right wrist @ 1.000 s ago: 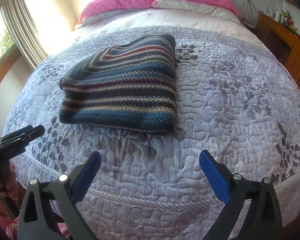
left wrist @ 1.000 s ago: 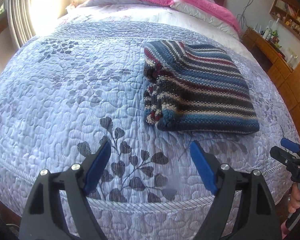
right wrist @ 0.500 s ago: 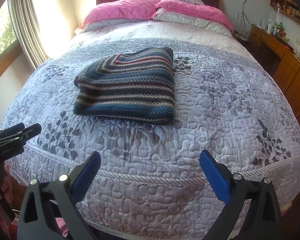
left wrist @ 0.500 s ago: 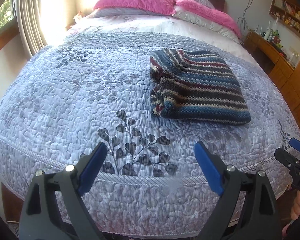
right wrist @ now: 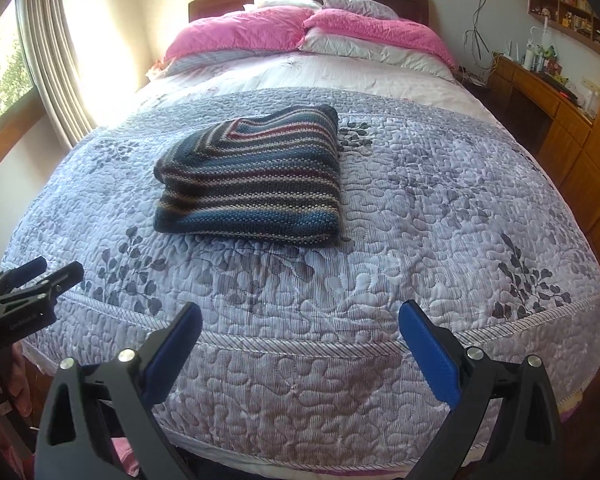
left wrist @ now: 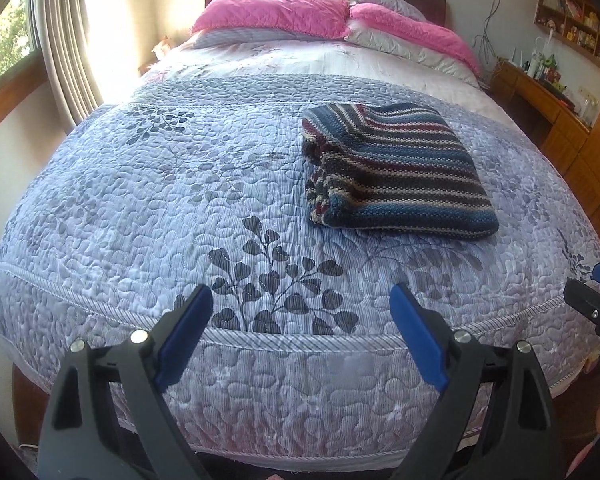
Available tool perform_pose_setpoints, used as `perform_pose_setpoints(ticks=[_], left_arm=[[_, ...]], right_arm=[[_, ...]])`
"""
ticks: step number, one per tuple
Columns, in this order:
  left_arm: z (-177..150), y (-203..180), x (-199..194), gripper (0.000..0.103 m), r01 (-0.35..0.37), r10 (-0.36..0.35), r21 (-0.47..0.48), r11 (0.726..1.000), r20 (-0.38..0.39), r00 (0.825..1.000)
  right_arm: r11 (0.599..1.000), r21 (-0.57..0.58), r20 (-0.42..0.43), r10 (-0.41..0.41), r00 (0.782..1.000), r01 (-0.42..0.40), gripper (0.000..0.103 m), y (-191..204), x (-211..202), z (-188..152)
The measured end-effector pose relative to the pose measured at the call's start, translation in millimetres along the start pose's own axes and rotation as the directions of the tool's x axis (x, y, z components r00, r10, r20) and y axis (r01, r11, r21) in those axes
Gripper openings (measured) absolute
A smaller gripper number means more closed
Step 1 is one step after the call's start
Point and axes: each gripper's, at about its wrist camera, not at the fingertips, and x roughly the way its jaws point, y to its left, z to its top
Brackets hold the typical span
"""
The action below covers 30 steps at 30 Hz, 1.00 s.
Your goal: Fold small clothes
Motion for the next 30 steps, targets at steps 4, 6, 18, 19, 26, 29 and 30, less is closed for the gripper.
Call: perform_pose_setpoints(ticks=[4, 6, 18, 19, 26, 29, 30], left_arm=[[-1, -2, -2, 0.089, -0.015, 0.015, 0.006, 1.000, 0.008, 1.000], [-2, -4, -2, 0.089, -0.016, 0.016, 0.010, 1.000, 0.007, 1.000], [0, -10, 12, 0.090, -0.028, 0.028, 0.017, 0.999, -0.021, 0.999], [0, -11, 13, 0.090, -0.028, 0.028, 0.018, 0.999, -0.021, 0.999], [0, -14, 14, 0.090, -0.028, 0.028, 0.033, 0.999, -0.023, 0.999], [1, -15, 13, 0.090, -0.029, 0.030, 0.034, 0.999, -0.019, 0.999], [1, -15, 13, 0.090, -0.029, 0.030, 0.036, 0.999, -0.019, 0.999]], right_arm=[[0.999, 0.003, -0.004, -0.035, 0.999, 0.035, 0.099, -4, 2, -2], [0.998, 0.010, -0.012, -0.055, 0.998, 0.055, 0.099, -7, 6, -3], [0.998, 0.014, -0.036, -0.068, 0.997, 0.068, 0.099, -17, 22, 1], [0.998, 0.012, -0.037, -0.068, 0.997, 0.069, 0.099, -17, 23, 1], [0.998, 0.021, -0.041, -0.062, 0.997, 0.062, 0.099, -20, 23, 1], [0.998, 0.019, -0.042, -0.062, 0.997, 0.063, 0.099, -20, 23, 2], [0.998, 0.019, -0.041, -0.062, 0.997, 0.063, 0.099, -20, 23, 2]])
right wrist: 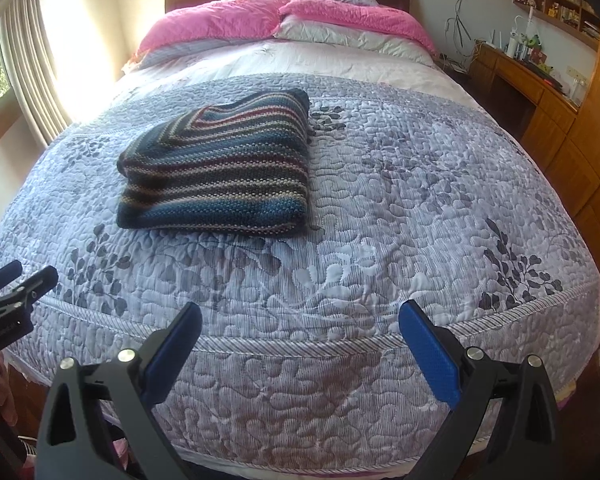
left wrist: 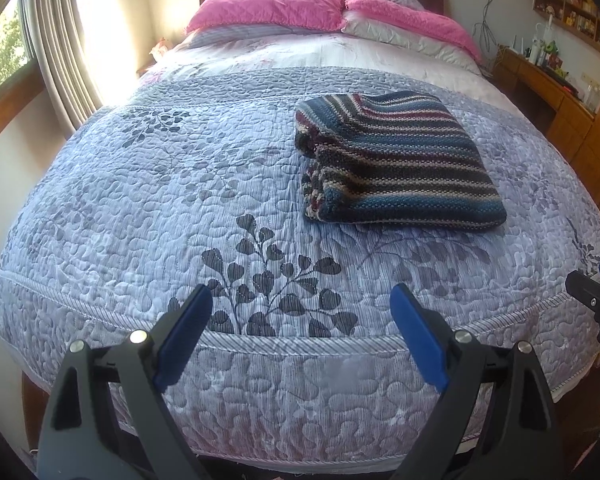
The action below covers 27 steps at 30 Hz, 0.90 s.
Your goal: Fold small clothes
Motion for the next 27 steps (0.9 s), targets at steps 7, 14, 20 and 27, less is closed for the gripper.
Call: perform_pose_setpoints(ticks=[7, 14, 20, 27], left_arm=[[0.5, -1.6, -3.3, 0.090, 0.001, -0.001, 0.008, 1.000, 0.005, 1.000], [0.5, -1.7, -3.9, 0.090, 0.000, 0.000, 0.012, 1.000, 0.004, 1.000], [0.3, -1.1, -3.7, 0.090, -0.001, 0.001, 0.011, 1.000, 0.002, 1.000], [0.1, -0.4, -3.4, 0.090, -0.002, 0.002, 0.012, 1.000, 0.001, 1.000]], right_arm=[[1.000, -0.005, 0.005, 0.003, 1.000, -0.003, 0.099, 1.6, -2.1, -0.3], [1.000, -0.009, 0.006, 0.002, 1.000, -0.002, 0.099, 3.7, -3.7, -0.3], [1.000, -0.011, 0.012, 0.010, 1.000, -0.010, 0.099, 4.0, -4.1, 1.0], [1.000, -0.008, -0.001, 0.025, 1.000, -0.025, 0.099, 2.4, -2.1, 2.1]])
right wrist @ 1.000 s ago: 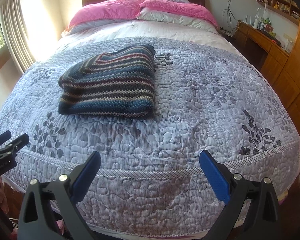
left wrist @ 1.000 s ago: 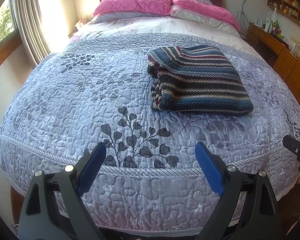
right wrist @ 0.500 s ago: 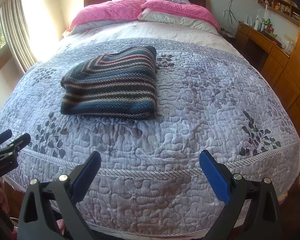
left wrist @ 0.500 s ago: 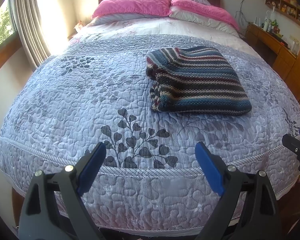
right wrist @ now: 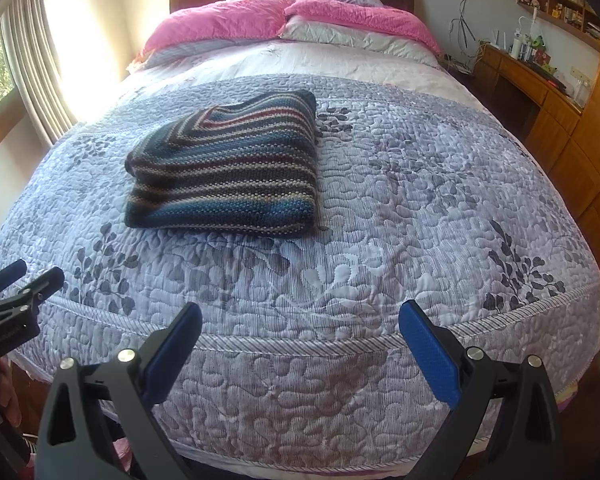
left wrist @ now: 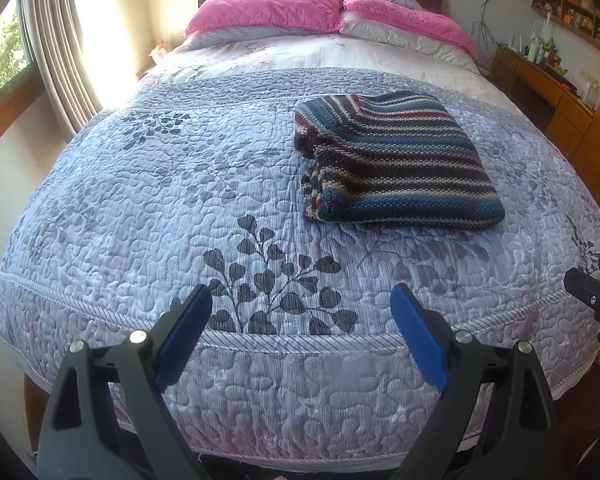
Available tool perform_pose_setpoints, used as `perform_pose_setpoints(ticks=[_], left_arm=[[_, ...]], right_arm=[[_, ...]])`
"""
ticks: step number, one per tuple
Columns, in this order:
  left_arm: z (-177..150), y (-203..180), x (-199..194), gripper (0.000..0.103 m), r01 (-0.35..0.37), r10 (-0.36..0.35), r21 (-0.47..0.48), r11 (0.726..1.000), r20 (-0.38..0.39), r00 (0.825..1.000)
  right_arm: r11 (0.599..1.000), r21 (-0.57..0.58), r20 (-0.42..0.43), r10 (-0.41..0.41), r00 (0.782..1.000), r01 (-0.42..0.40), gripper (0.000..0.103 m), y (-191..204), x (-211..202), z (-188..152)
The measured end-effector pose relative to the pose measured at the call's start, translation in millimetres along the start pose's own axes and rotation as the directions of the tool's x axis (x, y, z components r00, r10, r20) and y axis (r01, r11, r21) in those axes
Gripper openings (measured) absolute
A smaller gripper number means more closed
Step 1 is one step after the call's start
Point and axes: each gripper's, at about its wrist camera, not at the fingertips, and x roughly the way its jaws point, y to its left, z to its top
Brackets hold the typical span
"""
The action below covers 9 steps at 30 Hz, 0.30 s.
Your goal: Fold small clothes
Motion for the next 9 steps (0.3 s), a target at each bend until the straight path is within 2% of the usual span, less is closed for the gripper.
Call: perform_pose_setpoints(ticks=[9], left_arm=[[-0.9, 0.2, -0.4, 0.090, -0.002, 0.002, 0.003, 1.000, 0.001, 1.000]], right_arm=[[1.000, 0.005, -0.008, 0.003, 1.000, -0.003, 0.099, -4.4, 2.2, -0.5]])
